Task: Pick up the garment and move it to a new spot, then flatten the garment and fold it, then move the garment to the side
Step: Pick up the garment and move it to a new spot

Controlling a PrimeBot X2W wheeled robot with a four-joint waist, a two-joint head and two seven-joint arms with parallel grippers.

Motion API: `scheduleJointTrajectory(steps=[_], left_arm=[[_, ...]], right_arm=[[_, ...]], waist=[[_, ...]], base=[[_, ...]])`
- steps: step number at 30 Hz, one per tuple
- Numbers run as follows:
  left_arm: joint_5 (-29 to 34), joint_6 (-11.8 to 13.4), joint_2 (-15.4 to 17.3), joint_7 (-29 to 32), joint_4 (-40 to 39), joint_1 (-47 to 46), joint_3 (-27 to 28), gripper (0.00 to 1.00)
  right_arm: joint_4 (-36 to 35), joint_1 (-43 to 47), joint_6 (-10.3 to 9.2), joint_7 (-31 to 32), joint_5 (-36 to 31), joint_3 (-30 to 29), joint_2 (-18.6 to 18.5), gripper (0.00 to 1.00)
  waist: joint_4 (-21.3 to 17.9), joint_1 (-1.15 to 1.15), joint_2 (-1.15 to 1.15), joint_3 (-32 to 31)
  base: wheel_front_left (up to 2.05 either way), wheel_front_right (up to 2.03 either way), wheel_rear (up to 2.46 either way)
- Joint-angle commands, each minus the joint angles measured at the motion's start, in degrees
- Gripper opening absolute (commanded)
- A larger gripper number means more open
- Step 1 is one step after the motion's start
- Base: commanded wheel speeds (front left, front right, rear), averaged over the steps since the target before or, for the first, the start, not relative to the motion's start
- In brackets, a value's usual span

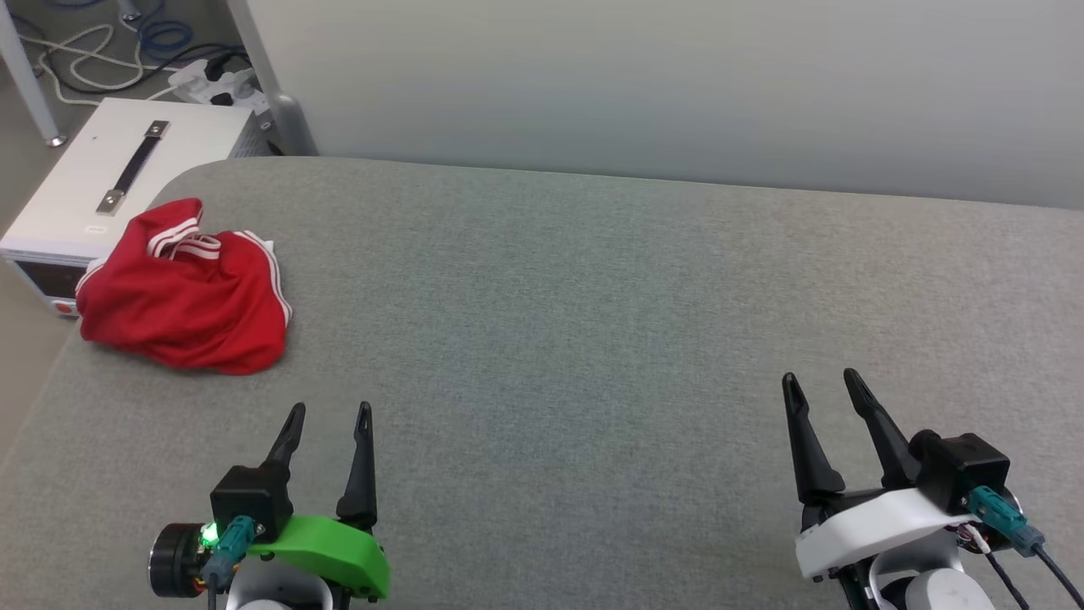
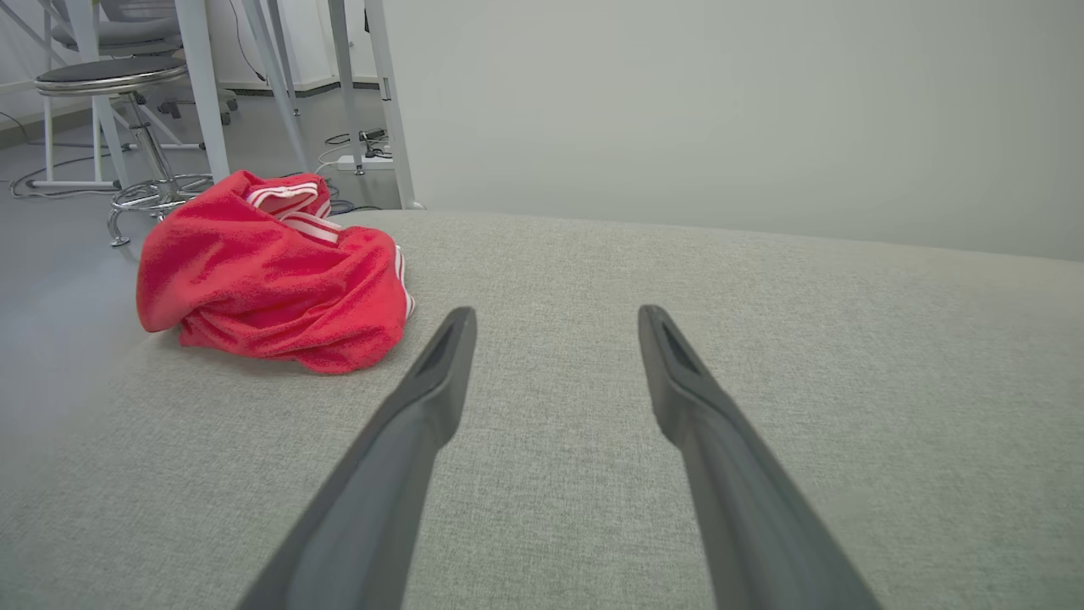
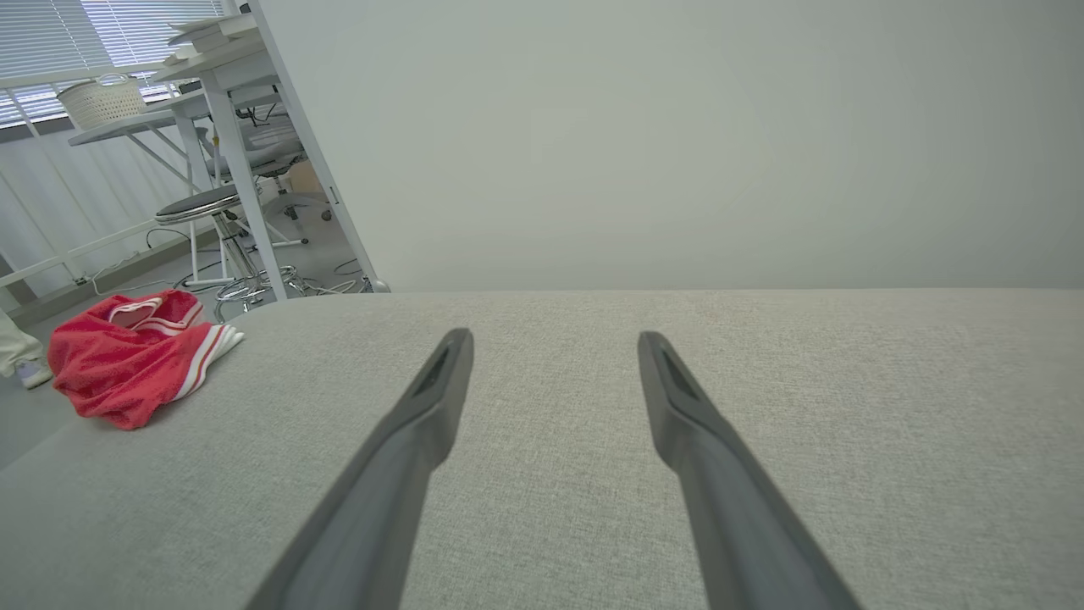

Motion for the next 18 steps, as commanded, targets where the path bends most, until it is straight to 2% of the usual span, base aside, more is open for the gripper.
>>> scheduleJointTrajectory(steps=[1,13,18], left_arm=[[-0.4,-0.3,-0.2,-0.7,0.3,-0.2,0.3,1.00],[-1.0,-0.6,-0.2,-2.2,1.2,0.9,0.9,1.00],[-1.1,-1.0,-0.2,-2.8,1.5,1.0,1.1,1.00]], right_arm=[[0.3,-0.7,-0.04,-0.7,0.5,0.5,0.0,1.00],[2.0,-1.4,-0.05,-2.2,2.6,2.8,0.0,1.00],[2.6,-1.6,-0.05,-2.8,2.7,3.7,0.0,1.00]], waist=[[3.1,0.00,0.00,-0.2],[12.4,0.00,0.00,-0.7],[14.7,0.00,0.00,-0.8]], base=[[0.00,0.00,0.00],[0.00,0.00,0.00],[0.00,0.00,0.00]])
